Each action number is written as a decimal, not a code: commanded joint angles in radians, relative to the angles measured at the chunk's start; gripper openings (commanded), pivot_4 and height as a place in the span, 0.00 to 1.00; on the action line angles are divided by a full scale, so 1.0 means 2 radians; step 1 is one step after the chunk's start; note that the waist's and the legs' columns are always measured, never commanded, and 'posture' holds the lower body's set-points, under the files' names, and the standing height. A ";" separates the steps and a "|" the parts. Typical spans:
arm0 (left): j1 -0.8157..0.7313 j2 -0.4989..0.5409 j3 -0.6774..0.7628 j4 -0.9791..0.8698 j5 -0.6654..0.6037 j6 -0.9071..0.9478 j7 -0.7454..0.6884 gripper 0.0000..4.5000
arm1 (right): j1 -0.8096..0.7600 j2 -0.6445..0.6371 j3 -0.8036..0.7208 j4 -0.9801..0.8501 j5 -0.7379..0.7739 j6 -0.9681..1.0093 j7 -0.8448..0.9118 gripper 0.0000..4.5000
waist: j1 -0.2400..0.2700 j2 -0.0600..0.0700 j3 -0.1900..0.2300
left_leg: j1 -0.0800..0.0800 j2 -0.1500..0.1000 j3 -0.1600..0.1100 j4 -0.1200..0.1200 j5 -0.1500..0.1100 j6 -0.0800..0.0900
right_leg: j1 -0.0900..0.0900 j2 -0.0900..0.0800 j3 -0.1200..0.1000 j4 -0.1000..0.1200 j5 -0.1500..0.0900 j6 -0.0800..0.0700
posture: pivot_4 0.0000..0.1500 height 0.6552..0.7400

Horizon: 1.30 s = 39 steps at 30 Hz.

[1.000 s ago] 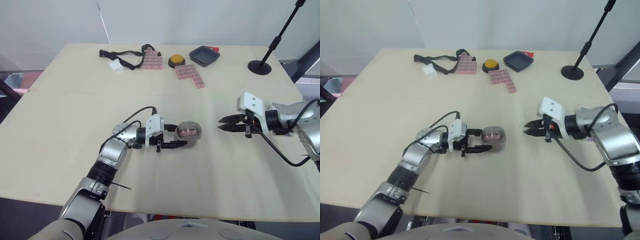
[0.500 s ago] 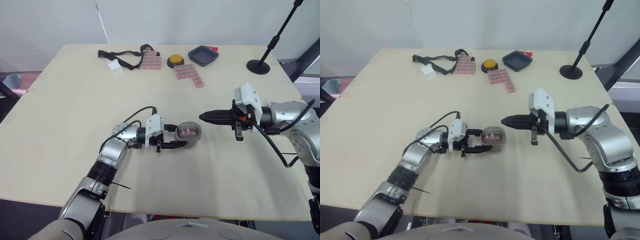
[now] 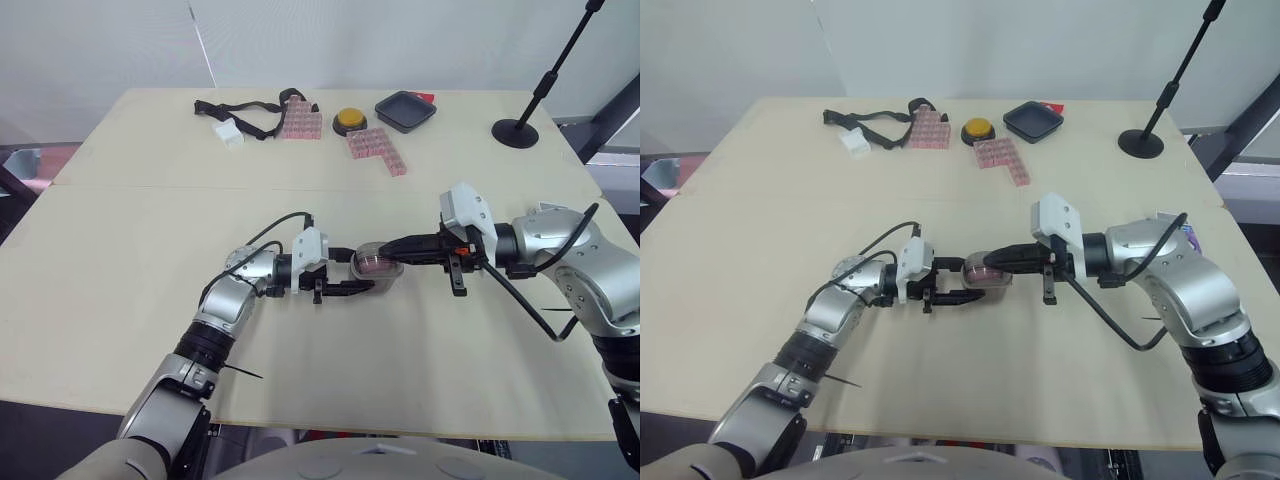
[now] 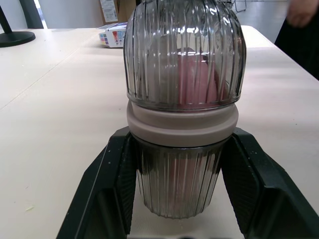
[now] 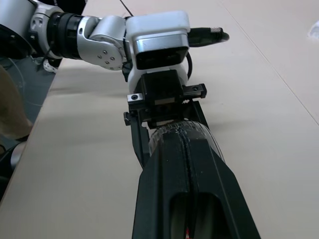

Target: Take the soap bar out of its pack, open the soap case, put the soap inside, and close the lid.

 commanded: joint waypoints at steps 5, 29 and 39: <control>-0.001 0.003 0.009 -0.021 -0.009 -0.006 0.003 0.43 | -0.003 -0.005 0.006 0.008 -0.011 -0.014 0.002 0.01 | -0.001 0.000 0.000 | 0.000 0.000 0.000 -0.001 0.000 0.000 | 0.000 0.000 0.000 -0.001 0.000 0.000 | 1.00 1.00; -0.002 -0.001 0.005 -0.021 -0.005 -0.008 0.009 0.43 | -0.011 0.000 0.051 0.027 -0.033 -0.014 -0.003 0.01 | -0.002 0.000 0.000 | 0.002 0.000 0.000 -0.002 0.000 0.000 | 0.002 0.000 0.000 -0.003 0.000 0.000 | 1.00 1.00; -0.002 -0.004 0.005 -0.019 -0.004 -0.010 0.010 0.43 | -0.017 0.002 0.064 0.028 -0.038 -0.016 0.001 0.01 | -0.003 0.000 0.000 | 0.002 0.000 0.000 -0.002 0.000 0.000 | 0.003 0.000 -0.001 -0.003 0.000 0.000 | 1.00 1.00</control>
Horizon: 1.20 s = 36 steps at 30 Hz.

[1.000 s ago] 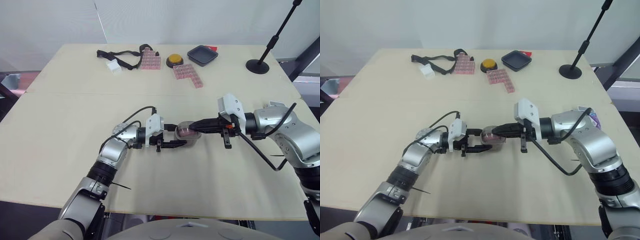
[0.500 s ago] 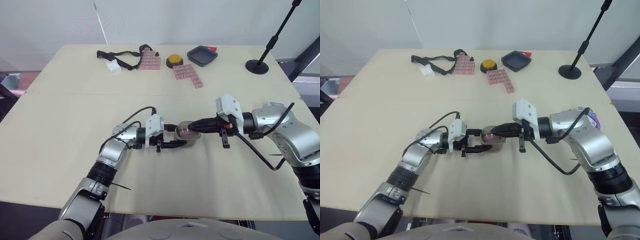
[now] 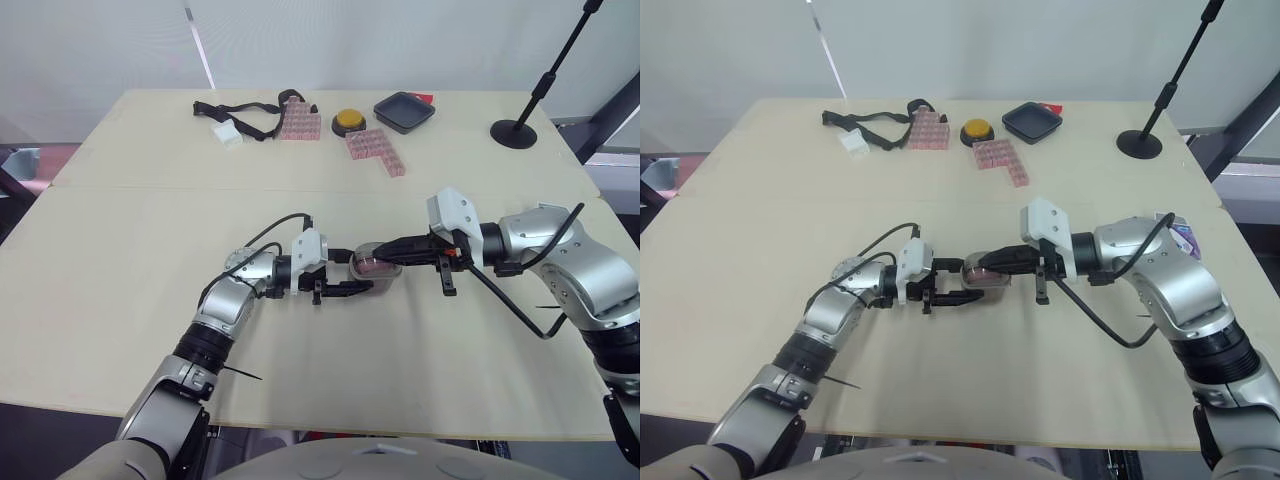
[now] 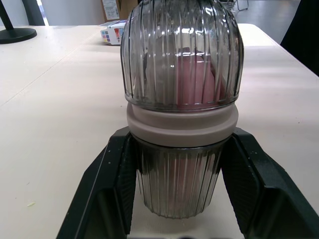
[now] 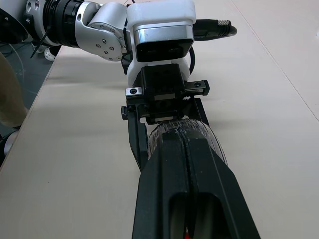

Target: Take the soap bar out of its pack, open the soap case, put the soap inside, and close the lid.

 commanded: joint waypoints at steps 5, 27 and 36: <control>-0.006 -0.004 0.006 -0.020 -0.006 -0.010 0.005 0.43 | -0.005 0.006 0.033 0.008 -0.020 0.014 -0.005 0.01 | 0.000 0.000 0.000 | 0.000 0.000 0.000 0.000 0.000 0.000 | 0.000 0.000 0.000 0.000 0.000 0.000 | 1.00 1.00; -0.009 -0.002 0.006 -0.020 -0.006 -0.007 0.005 0.43 | -0.041 0.024 -0.012 -0.021 0.034 0.052 -0.007 0.01 | 0.000 0.000 0.000 | 0.000 0.000 0.000 -0.001 0.000 0.000 | 0.000 0.000 -0.001 -0.001 0.000 0.000 | 1.00 1.00; -0.010 -0.002 0.006 -0.017 -0.006 -0.008 0.004 0.43 | -0.038 0.004 -0.056 -0.013 0.042 0.054 -0.009 0.01 | 0.001 0.000 0.000 | -0.001 0.000 0.000 -0.002 0.000 0.000 | 0.000 0.000 -0.001 -0.001 0.000 0.000 | 1.00 1.00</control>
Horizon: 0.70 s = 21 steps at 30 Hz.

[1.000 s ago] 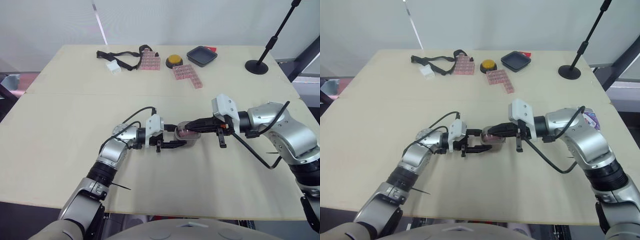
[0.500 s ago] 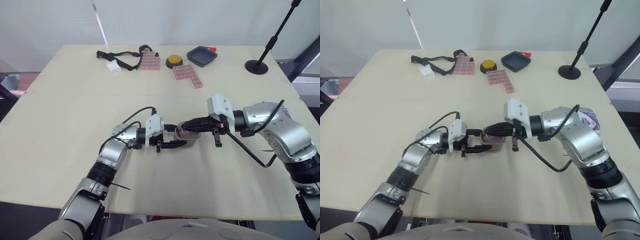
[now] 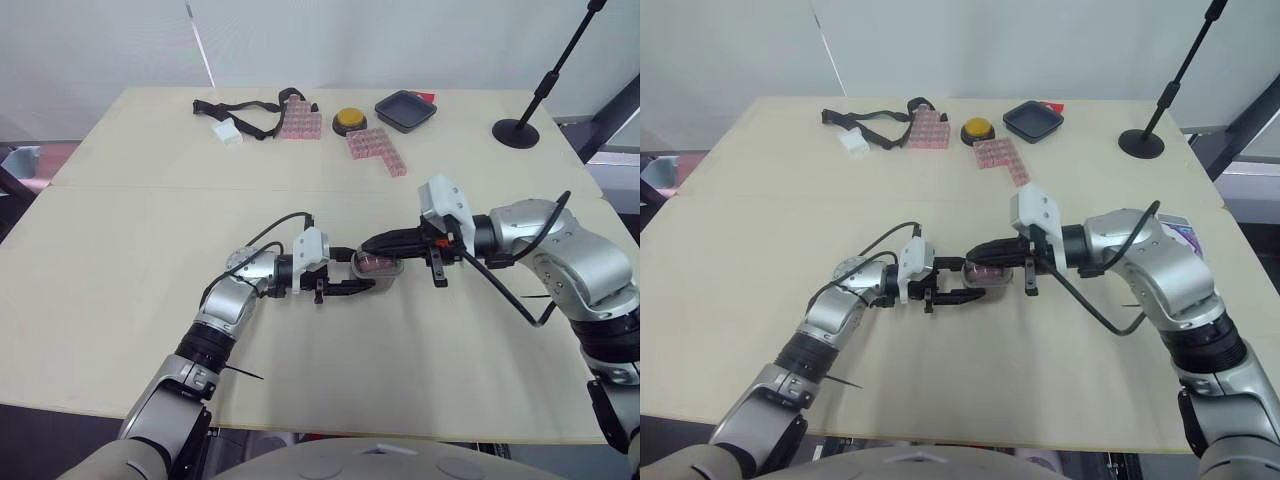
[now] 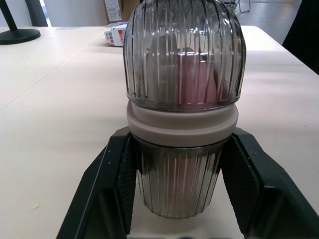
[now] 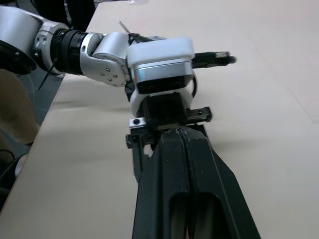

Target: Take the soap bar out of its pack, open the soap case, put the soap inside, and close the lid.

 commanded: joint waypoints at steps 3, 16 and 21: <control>-0.009 0.000 0.006 -0.017 -0.008 -0.008 -0.001 0.43 | 0.008 -0.031 -0.039 0.008 0.002 -0.015 0.012 0.01 | 0.000 0.000 0.000 | 0.000 0.000 0.000 0.000 0.000 0.000 | 0.000 0.000 0.000 0.000 0.000 0.000 | 1.00 1.00; -0.003 0.001 0.004 -0.020 -0.006 -0.009 -0.001 0.43 | 0.069 -0.094 -0.046 0.040 -0.025 -0.062 0.053 0.01 | 0.000 0.000 0.000 | 0.000 0.000 0.000 0.000 0.000 0.000 | 0.000 0.000 0.000 -0.001 0.000 0.000 | 1.00 1.00; -0.002 0.002 0.004 -0.021 -0.005 -0.010 0.000 0.43 | 0.076 -0.091 -0.040 0.035 -0.028 -0.066 0.056 0.01 | -0.001 0.000 0.000 | 0.000 0.000 0.000 0.000 0.000 0.000 | 0.000 0.000 0.000 -0.001 0.000 0.000 | 1.00 1.00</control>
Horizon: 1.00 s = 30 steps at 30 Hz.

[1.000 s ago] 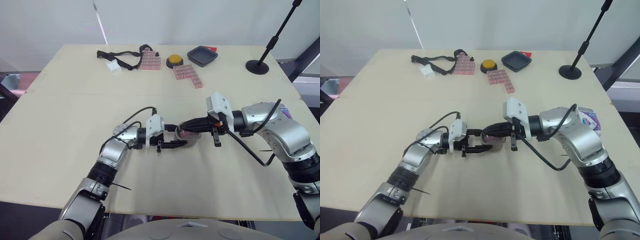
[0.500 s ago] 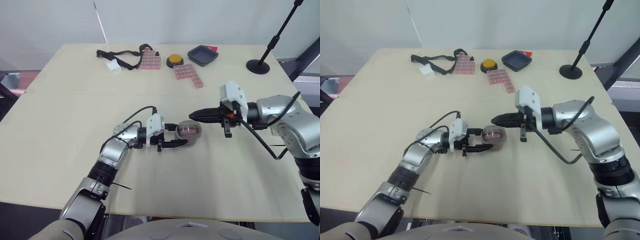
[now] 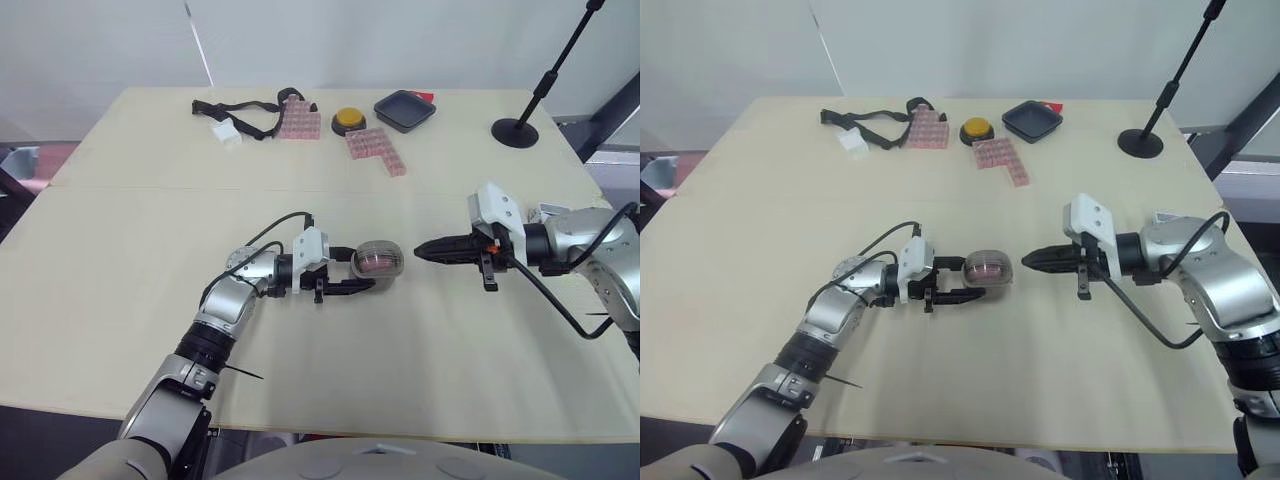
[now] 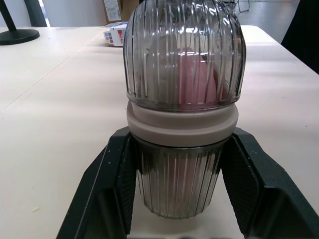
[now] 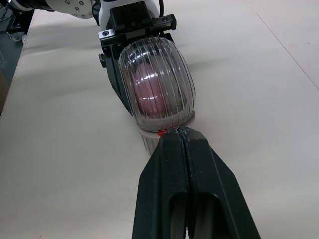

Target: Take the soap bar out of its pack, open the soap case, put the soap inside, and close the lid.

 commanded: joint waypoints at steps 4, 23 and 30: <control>-0.002 0.002 0.004 -0.020 -0.004 -0.010 0.001 0.43 | -0.002 0.001 -0.001 -0.011 -0.005 -0.015 0.003 0.01 | 0.001 0.000 0.000 | 0.000 0.000 0.000 0.000 0.000 0.000 | 0.000 0.000 0.000 0.000 0.000 0.000 | 1.00 1.00; -0.003 0.001 0.003 -0.021 -0.004 -0.007 0.003 0.43 | -0.012 0.018 0.006 -0.024 0.001 -0.004 -0.002 0.01 | 0.001 0.000 0.000 | 0.000 0.000 0.000 0.000 0.000 0.000 | 0.000 0.000 0.000 0.000 0.000 0.000 | 1.00 1.00; -0.004 0.000 0.003 -0.019 -0.005 -0.006 0.002 0.43 | -0.015 0.019 0.005 -0.024 0.002 0.000 -0.001 0.01 | 0.001 0.000 0.000 | 0.000 0.000 0.000 0.000 0.000 0.000 | 0.000 0.000 0.000 0.000 0.000 0.000 | 1.00 1.00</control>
